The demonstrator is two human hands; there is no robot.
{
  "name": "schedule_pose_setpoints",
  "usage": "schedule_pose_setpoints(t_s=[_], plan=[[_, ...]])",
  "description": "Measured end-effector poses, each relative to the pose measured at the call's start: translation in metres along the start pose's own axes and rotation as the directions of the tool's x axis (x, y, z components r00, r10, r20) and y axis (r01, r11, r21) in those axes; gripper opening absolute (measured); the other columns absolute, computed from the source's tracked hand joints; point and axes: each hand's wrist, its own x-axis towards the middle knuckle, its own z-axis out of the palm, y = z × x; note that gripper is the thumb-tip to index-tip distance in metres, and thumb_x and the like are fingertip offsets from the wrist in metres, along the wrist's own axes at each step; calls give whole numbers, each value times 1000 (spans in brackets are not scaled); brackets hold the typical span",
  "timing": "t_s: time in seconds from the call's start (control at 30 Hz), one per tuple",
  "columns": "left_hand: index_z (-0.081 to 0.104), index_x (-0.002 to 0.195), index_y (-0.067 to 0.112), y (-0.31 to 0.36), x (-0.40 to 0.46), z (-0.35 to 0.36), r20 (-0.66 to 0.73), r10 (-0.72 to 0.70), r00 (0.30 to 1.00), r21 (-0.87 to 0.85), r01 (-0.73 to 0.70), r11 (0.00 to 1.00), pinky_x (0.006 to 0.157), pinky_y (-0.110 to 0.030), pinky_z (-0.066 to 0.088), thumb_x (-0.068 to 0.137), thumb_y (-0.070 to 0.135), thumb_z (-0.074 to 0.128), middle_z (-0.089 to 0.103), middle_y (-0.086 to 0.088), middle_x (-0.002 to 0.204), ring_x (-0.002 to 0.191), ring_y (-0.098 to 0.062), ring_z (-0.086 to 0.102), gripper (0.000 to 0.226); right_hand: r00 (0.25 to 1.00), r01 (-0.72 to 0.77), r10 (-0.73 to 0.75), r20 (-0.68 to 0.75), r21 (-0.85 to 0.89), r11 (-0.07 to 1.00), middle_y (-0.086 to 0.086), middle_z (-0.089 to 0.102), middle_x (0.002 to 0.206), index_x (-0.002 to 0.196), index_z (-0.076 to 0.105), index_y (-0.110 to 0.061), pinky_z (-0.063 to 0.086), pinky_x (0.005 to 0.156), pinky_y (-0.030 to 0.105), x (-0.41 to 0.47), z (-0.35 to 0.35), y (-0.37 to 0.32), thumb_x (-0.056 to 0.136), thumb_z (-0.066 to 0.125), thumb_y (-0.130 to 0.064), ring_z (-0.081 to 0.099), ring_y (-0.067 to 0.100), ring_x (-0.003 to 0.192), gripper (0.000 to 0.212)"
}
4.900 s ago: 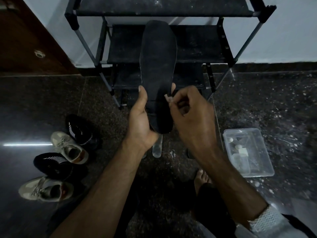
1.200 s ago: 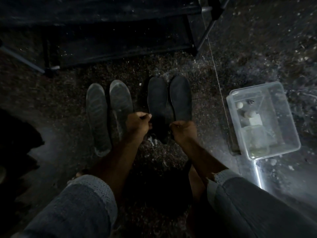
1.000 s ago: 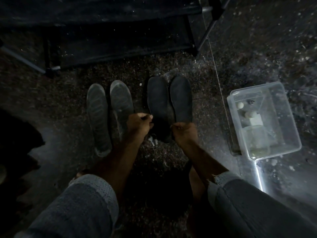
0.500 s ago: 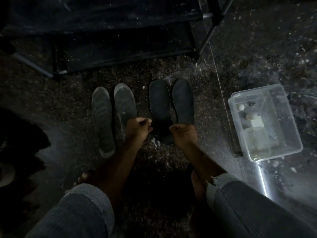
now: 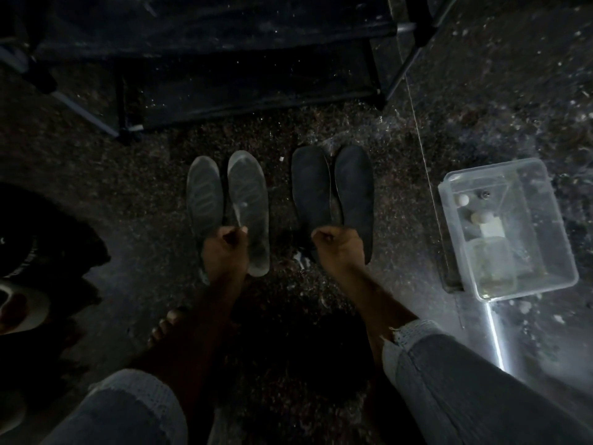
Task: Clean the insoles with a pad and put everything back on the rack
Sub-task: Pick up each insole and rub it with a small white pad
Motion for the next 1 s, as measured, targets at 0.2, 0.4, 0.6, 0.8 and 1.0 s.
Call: schedule_pose_setpoints(t_s=[0.2,0.4,0.6,0.8,1.0], plan=[[67,116,12,-11,8,-9,98,-80,992,96,70,993,95,-38,48,88,42,63,66,-13,116,112,-32,60,41,996,73,-68,50,-104,992,4,72,105,96,76,-21,34,65,10,-3,22,0,93,56,-22,62,17,87,21],[65,117,14,-8,1,-2,105,-91,990,208,68,976,97,-38,43,88,42,64,62,-12,116,120,-34,52,40,982,140,-113,150,-183,973,10,72,101,89,74,-12,33,58,8,1,26,6,93,55,-19,60,20,82,21],[55,76,25,-13,9,8,175,-118,978,144,93,985,92,-33,46,86,31,69,60,0,85,111,-33,59,18,989,101,-78,129,-183,978,1,71,101,98,75,-20,38,71,16,3,26,9,94,55,-23,62,13,87,20],[64,114,9,-18,14,18,149,-179,972,184,151,971,101,-40,45,81,29,73,62,-13,122,120,-32,54,40,981,155,-141,134,-93,984,12,72,99,101,73,-8,42,73,20,0,21,8,93,56,-17,66,28,95,21],[64,79,22,-15,25,22,249,-152,957,60,142,988,86,-46,55,77,23,77,69,-13,100,96,-30,66,12,998,22,-21,57,-17,1000,2,73,102,95,75,-24,44,71,18,7,18,-3,93,58,-24,65,16,88,17]])
